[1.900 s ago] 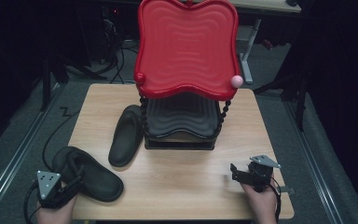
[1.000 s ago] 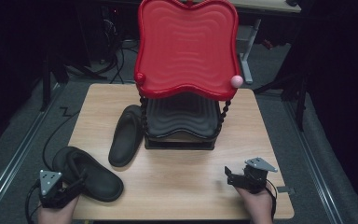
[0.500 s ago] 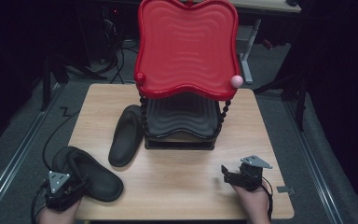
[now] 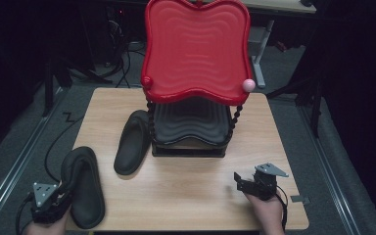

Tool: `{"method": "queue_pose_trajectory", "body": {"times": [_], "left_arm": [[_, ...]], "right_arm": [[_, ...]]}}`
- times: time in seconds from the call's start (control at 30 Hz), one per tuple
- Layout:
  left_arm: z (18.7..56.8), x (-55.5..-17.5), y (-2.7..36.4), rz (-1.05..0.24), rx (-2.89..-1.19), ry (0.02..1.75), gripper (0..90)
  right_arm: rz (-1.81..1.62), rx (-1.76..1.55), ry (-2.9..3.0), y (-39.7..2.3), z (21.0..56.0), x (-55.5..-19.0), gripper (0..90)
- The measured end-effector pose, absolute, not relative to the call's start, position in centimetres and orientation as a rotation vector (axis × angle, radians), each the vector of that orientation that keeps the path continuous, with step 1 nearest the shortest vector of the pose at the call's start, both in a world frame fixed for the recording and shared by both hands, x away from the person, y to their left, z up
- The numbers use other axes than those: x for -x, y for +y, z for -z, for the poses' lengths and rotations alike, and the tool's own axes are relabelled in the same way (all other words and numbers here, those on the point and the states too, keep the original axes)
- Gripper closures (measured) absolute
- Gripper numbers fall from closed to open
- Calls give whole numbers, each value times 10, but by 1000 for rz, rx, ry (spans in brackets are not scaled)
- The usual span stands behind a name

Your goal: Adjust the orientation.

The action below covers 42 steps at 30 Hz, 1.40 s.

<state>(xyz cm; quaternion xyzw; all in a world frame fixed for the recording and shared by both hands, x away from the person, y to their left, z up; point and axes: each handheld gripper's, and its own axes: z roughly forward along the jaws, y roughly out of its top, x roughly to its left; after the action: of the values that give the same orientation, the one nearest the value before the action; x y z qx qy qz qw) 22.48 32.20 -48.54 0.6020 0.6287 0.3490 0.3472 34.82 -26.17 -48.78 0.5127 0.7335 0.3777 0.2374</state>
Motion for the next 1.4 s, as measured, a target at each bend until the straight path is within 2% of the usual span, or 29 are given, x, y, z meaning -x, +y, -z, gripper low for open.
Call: {"method": "queue_pose_trajectory", "body": {"times": [0.4,0.6,0.7,0.73,0.77,0.97,1.03,1.1,1.23,1.4], "left_arm": [[482,-224,317,-899,-1624,1501,783],[487,-229,316,-927,-1673,1505,761],[488,-230,321,-907,-1655,1521,642],[488,-230,324,-906,-1647,1539,642],[487,-229,327,-903,-1647,1553,585],[492,-230,322,-825,-1732,1555,543],[492,-232,321,-840,-1723,1575,559],[492,-232,325,-837,-1695,1580,628],[495,-231,328,-781,-1691,1560,706],[495,-233,330,-750,-1624,1577,731]], "right_arm": [[-1042,-1401,2001,-262,488,-347,119],[-1045,-1406,2004,-264,489,-347,130],[-1045,-1410,2004,-265,490,-347,133],[-1044,-1411,2004,-265,490,-347,135],[-1045,-1414,2006,-265,491,-346,138],[-1049,-1422,2003,-266,491,-346,144],[-1052,-1425,2003,-265,492,-347,146],[-1056,-1424,2005,-265,492,-347,154],[-1058,-1419,2010,-265,492,-347,170],[-1053,-1416,2017,-264,493,-346,179]]}}
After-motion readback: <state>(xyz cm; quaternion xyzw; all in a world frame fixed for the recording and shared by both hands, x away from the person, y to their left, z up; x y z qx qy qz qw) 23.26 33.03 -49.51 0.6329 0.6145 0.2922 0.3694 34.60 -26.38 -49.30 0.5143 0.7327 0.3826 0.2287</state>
